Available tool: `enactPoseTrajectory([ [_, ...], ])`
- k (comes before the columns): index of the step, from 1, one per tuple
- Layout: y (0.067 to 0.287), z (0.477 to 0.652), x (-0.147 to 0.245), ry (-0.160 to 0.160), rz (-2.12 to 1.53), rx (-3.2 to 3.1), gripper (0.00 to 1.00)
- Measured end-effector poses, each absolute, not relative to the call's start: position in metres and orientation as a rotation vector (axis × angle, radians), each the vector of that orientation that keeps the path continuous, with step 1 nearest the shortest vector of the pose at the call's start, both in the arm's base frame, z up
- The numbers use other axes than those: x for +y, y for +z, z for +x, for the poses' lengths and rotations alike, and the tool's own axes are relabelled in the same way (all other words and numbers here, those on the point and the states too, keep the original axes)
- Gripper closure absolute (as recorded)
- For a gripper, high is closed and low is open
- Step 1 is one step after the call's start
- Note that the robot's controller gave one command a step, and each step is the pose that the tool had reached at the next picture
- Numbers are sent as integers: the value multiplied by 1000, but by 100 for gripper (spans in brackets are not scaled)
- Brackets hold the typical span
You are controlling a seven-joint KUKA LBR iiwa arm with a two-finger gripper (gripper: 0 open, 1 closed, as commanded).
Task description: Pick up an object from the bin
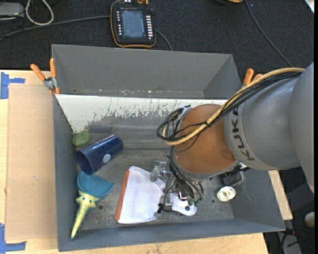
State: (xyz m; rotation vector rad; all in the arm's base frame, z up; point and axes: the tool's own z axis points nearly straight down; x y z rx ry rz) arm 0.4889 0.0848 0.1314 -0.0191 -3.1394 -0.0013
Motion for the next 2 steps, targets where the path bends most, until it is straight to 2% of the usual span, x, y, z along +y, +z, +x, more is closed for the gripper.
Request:
enactPoseTrajectory([
  [1, 131, 489, 85, -1, -19, -3139, 0],
  [2, 101, 475, 56, 0, -3, -3132, 0],
])
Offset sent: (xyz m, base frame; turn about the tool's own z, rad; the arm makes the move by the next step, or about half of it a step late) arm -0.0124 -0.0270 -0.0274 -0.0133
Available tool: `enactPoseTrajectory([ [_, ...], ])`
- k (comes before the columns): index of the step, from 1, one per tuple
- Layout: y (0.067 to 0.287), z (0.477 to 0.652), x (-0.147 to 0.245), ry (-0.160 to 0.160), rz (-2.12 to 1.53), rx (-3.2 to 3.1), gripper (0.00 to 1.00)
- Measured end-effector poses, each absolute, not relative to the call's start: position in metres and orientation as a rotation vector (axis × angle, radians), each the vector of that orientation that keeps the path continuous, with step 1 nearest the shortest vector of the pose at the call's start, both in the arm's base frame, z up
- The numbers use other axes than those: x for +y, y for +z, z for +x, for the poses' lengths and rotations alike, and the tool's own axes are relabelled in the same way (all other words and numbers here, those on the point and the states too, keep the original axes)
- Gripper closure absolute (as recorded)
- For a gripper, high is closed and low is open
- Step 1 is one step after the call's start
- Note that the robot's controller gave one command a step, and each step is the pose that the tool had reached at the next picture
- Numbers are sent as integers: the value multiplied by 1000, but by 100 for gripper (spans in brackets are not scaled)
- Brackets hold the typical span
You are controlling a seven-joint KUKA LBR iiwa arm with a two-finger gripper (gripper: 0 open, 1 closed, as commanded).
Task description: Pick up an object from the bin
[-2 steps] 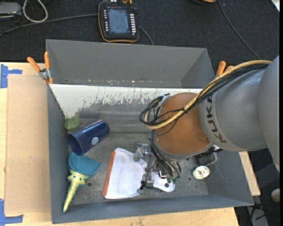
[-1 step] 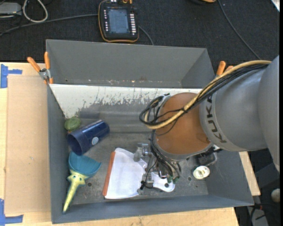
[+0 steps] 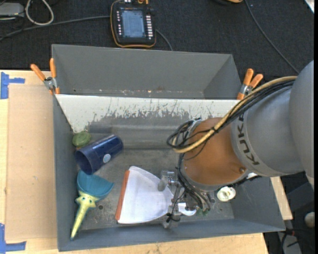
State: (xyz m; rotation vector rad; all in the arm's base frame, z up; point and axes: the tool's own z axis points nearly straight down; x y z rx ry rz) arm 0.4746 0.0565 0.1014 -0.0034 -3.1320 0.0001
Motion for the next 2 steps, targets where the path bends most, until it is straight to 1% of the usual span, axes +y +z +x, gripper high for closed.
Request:
enactPoseTrajectory([
  [1, 85, 475, 46, -4, -178, -3135, 100],
  [2, 85, 475, 46, -5, -178, -3135, 100],
])
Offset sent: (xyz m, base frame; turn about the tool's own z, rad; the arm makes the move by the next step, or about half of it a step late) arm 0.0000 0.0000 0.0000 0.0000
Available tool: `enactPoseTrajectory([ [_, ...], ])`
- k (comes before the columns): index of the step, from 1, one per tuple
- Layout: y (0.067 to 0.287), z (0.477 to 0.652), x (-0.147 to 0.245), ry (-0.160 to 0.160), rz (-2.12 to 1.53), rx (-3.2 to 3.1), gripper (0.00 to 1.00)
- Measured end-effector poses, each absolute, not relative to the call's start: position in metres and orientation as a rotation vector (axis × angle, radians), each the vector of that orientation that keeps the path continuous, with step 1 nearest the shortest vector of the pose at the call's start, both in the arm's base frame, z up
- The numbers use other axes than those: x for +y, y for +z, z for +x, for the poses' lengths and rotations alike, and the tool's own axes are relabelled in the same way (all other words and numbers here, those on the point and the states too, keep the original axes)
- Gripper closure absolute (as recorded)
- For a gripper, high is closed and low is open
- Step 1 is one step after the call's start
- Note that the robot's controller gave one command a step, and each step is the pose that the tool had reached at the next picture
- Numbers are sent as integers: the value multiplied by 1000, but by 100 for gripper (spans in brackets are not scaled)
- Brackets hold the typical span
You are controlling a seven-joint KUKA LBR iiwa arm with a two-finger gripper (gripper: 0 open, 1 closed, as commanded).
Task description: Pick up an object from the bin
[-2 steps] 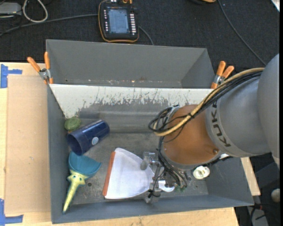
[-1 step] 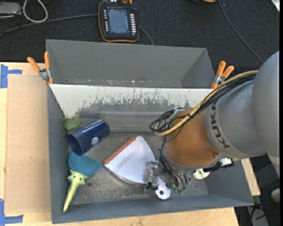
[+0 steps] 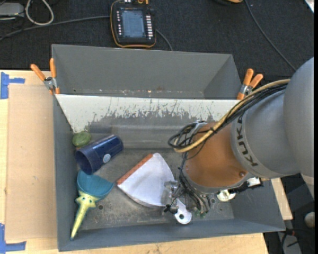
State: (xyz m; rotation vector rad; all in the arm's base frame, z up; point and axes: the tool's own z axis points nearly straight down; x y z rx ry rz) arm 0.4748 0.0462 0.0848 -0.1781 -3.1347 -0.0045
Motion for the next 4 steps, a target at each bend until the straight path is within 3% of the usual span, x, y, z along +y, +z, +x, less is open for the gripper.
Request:
enactPoseTrajectory([
  [1, 116, 488, 83, -7, 167, -3136, 100],
  [2, 102, 488, 69, -10, 87, -3142, 100],
  [3, 173, 498, 45, -8, 85, -3137, 100],
  [4, 186, 500, 46, -8, 151, -3150, 100],
])
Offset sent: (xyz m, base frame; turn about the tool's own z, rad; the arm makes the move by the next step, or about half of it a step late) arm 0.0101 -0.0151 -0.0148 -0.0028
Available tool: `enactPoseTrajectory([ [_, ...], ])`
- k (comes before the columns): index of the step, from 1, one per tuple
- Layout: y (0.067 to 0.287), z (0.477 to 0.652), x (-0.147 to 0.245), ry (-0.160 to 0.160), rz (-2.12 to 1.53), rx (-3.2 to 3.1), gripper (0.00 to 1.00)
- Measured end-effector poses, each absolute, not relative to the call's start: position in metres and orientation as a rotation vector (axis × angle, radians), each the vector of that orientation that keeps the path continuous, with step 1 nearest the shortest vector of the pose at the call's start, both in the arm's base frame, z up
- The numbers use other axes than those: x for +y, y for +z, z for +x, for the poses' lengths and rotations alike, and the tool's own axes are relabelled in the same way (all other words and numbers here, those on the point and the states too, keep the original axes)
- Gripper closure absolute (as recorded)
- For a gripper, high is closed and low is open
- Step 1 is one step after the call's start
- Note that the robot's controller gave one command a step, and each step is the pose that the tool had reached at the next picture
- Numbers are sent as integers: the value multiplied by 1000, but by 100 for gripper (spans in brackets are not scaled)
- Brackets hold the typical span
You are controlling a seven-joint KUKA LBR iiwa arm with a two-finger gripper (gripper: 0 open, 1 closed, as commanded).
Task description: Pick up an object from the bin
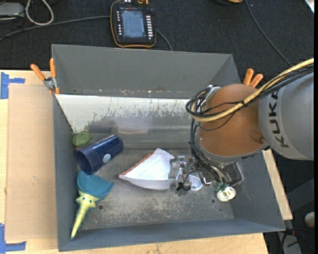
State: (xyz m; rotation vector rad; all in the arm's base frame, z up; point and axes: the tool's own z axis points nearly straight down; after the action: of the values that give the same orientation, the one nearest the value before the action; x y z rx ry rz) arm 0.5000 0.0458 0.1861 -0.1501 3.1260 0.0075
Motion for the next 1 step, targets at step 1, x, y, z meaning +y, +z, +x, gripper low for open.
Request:
enactPoseTrajectory([
  [1, 154, 505, 49, 9, -34, 3149, 100],
])
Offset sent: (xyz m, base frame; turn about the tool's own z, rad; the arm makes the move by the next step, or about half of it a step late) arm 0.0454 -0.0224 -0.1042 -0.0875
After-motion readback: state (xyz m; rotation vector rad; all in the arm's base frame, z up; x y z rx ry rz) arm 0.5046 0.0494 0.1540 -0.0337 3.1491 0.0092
